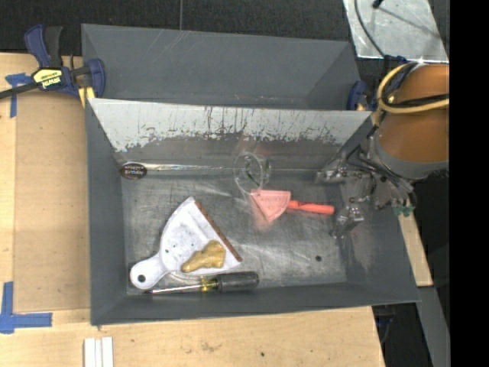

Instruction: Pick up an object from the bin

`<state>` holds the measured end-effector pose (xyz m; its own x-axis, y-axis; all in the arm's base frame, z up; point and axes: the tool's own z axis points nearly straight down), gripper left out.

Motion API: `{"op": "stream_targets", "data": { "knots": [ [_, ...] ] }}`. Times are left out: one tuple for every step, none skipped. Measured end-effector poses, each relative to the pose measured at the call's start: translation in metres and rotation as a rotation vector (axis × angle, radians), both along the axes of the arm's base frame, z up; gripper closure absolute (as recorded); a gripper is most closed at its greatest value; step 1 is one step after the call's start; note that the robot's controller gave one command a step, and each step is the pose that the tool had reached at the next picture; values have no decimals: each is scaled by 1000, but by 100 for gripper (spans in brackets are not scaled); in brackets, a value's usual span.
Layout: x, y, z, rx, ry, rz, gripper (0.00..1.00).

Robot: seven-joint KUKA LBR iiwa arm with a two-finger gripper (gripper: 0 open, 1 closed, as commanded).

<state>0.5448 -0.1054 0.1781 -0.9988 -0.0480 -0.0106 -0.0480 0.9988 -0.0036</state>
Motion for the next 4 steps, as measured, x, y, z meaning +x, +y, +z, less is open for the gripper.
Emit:
{"op": "stream_targets", "data": {
  "knots": [
    [2,18,-53,5,15,126,0],
    [27,-21,-84,1,2,231,0],
    [57,-14,-102,-2,-12,140,100],
    [57,-14,-102,-2,-12,140,100]
  ]
}}
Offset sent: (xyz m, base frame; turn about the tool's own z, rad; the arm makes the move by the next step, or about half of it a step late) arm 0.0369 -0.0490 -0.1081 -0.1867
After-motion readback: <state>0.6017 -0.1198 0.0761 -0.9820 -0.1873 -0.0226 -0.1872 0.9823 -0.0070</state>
